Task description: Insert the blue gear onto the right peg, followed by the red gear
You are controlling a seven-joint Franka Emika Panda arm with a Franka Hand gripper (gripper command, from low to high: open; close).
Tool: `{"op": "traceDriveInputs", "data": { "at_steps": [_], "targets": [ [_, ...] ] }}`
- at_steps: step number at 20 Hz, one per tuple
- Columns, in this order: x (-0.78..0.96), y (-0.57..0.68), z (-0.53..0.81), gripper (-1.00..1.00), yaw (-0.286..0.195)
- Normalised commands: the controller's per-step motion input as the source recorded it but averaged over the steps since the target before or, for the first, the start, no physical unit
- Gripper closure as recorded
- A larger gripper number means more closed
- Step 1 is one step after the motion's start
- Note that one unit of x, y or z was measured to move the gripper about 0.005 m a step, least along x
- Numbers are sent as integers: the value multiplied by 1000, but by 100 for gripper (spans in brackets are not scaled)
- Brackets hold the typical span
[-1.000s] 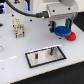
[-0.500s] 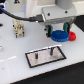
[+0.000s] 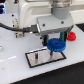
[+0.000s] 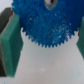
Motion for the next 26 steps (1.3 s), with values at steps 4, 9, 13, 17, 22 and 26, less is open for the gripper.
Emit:
{"op": "traceDriveInputs", "data": {
  "at_steps": [4,9,13,17,22,26],
  "targets": [
    [226,-91,-98,100,0],
    [167,-55,-92,100,0],
    [183,-17,533,100,0],
    [297,-26,525,100,0],
    [342,-49,29,100,0],
    [371,-32,-41,100,0]
  ]
}}
